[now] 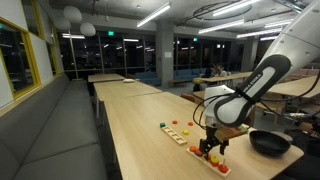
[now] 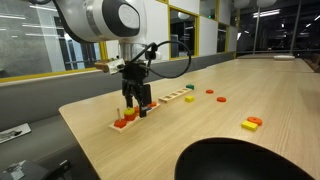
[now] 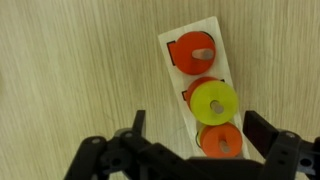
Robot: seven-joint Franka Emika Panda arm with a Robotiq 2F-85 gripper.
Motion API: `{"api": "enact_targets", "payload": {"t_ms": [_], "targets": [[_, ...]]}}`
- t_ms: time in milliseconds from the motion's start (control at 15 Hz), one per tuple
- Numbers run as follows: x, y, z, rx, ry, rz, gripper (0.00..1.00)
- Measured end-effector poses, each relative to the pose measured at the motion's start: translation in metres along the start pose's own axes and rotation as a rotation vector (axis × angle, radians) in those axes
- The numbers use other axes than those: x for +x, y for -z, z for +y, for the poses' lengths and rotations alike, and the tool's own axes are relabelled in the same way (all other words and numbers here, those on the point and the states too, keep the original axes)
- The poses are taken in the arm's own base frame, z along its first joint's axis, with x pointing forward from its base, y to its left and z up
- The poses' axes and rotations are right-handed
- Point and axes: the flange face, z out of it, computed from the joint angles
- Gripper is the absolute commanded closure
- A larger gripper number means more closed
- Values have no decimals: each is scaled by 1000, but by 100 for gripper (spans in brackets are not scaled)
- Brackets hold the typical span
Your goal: Remove the yellow and orange circles from the woden objects.
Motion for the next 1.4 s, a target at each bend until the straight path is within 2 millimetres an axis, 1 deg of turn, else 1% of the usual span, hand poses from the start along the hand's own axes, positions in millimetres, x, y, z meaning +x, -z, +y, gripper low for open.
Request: {"api": "enact_targets", "payload": {"t_ms": [333,867,933,1000,1067,1133,1267,1400], "targets": [[2,0,1,0,-5,-3,0],[-1,-2,3,-11,-5,-28,0],[-1,-3,3,-12,-5,-29,6],[-1,-3,3,-13,-5,-30,26],[-1,-3,3,-13,-5,-31,32],[-1,-2,3,-13,-5,-30,42],[-1,-2,2,-12,-3,-28,58],[0,0,1,-11,-1,-25,72]]}}
